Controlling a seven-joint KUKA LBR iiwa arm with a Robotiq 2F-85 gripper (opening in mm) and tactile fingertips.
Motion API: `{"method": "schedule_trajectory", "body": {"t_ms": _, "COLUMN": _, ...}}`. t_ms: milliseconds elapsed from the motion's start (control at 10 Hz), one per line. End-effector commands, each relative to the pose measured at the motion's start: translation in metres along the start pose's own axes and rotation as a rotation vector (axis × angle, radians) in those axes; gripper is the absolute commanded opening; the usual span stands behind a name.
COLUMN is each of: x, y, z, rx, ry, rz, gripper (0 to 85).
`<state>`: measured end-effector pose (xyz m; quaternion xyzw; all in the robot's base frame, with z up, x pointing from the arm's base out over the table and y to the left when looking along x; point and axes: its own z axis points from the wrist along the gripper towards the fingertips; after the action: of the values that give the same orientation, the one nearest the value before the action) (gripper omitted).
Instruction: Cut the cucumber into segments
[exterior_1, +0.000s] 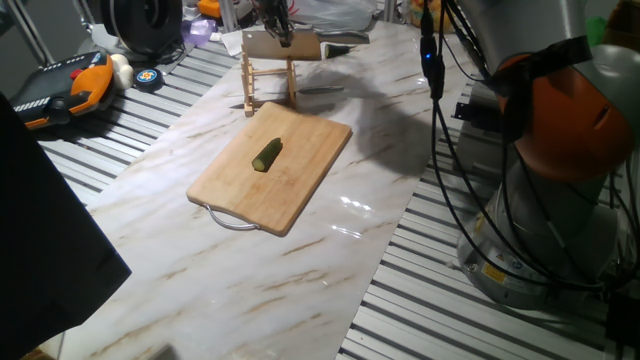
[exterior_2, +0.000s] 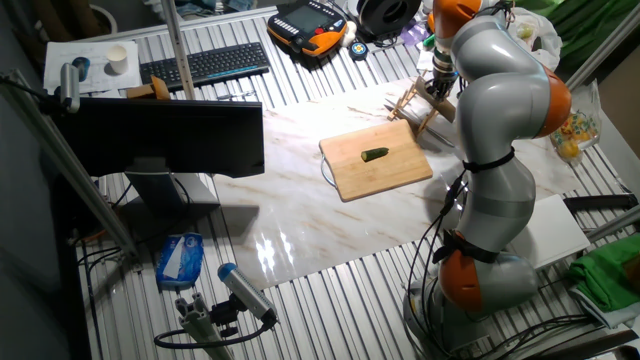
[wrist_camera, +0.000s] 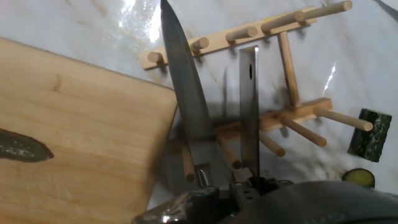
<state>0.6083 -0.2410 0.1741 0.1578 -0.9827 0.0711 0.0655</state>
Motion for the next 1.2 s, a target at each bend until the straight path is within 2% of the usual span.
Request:
{"method": "schedule_trajectory", "body": {"t_ms": 0, "x": 0.0000, "y": 0.0000, "z": 0.0001, "rx": -0.006, "ry": -0.002, "rz": -0.001, "gripper": 0.7}}
{"method": "schedule_trajectory", "body": {"t_ms": 200, "x": 0.0000, "y": 0.0000, "z": 0.0001, "rx": -0.011, "ry": -0.026, "rz": -0.005, "gripper": 0.7}}
{"method": "schedule_trajectory", "body": {"t_ms": 400, "x": 0.0000, "y": 0.0000, "z": 0.0001, "rx": -0.021, "ry": -0.027, "rz": -0.013, "gripper": 0.7}}
{"method": "schedule_trajectory", "body": {"t_ms": 600, "x": 0.0000, "y": 0.0000, "z": 0.0001, "rx": 0.000, "ry": -0.024, "rz": -0.027, "gripper": 0.7}}
{"method": "schedule_trajectory", "body": {"t_ms": 800, "x": 0.0000, "y": 0.0000, "z": 0.0001, "rx": 0.023, "ry": -0.036, "rz": -0.033, "gripper": 0.7}}
{"method": "schedule_trajectory", "body": {"t_ms": 1000, "x": 0.0000, "y": 0.0000, "z": 0.0001, "rx": 0.010, "ry": -0.050, "rz": -0.028, "gripper": 0.7}}
{"method": "schedule_trajectory", "body": {"t_ms": 1100, "x": 0.0026, "y": -0.0006, "z": -0.0033, "rx": -0.006, "ry": -0.046, "rz": -0.025, "gripper": 0.7}}
